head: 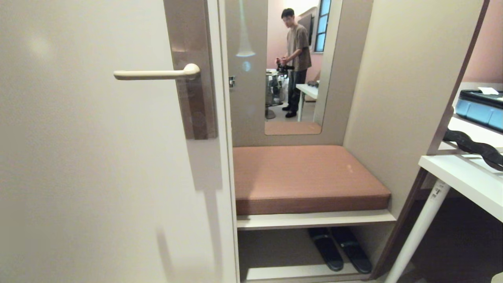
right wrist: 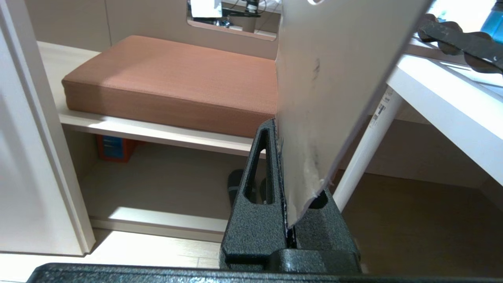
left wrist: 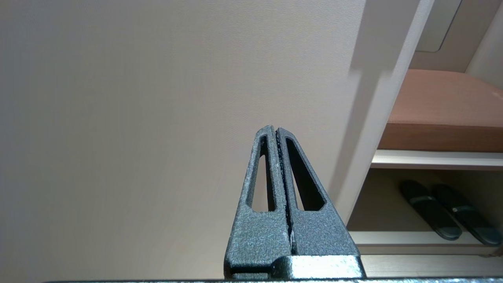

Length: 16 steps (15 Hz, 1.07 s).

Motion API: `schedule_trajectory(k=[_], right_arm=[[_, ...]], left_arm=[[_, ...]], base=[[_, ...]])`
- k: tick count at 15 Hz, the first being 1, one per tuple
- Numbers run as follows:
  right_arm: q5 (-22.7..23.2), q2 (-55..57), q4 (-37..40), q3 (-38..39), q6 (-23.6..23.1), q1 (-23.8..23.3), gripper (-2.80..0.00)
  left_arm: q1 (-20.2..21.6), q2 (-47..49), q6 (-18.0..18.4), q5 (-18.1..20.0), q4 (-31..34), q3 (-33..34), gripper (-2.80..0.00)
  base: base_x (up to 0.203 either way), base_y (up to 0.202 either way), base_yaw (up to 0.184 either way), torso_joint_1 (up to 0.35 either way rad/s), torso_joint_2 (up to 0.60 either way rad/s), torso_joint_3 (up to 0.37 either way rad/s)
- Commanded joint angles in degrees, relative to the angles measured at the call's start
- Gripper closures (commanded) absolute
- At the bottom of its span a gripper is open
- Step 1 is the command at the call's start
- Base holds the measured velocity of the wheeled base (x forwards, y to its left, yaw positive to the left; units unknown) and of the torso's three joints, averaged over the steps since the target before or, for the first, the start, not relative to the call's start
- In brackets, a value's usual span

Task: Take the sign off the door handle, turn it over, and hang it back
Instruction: Hand it to the other hand

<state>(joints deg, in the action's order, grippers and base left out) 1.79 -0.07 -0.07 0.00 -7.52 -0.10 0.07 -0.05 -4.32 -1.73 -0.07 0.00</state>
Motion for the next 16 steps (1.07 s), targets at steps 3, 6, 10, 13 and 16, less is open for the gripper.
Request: schedule_trajectory(k=[3, 6, 10, 13, 16], right_arm=[[0.1, 0.1, 0.0, 0.0, -0.1, 0.0, 0.00], [0.0, 0.1, 0.0, 0.0, 0.2, 0.0, 0.00], [-0.2, 0.1, 0.2, 0.0, 2.2, 0.0, 0.00], [-0.2, 0.1, 0.2, 0.0, 1.9, 0.0, 0.00], [-0.2, 0.1, 0.1, 0.0, 1.8, 0.0, 0.00]], left_arm=[[0.0, 0.0, 0.0, 0.0, 0.0, 0.0, 0.00], [0.0, 0.0, 0.4, 0.1, -0.1, 0.0, 0.00], [0.0, 0.0, 6.3, 2.5, -0.9, -0.2, 0.00], [0.0, 3.3, 6.3, 5.8, 0.0, -4.5, 0.00], [-1.0, 14.3, 5.1, 8.1, -0.3, -11.9, 0.00]], base=[[0.000, 0.000, 0.000, 0.000, 0.00, 0.000], [0.000, 0.000, 0.000, 0.000, 0.00, 0.000], [0.000, 0.000, 0.000, 0.000, 0.00, 0.000], [0.000, 0.000, 0.000, 0.000, 0.00, 0.000], [0.000, 0.000, 0.000, 0.000, 0.00, 0.000]])
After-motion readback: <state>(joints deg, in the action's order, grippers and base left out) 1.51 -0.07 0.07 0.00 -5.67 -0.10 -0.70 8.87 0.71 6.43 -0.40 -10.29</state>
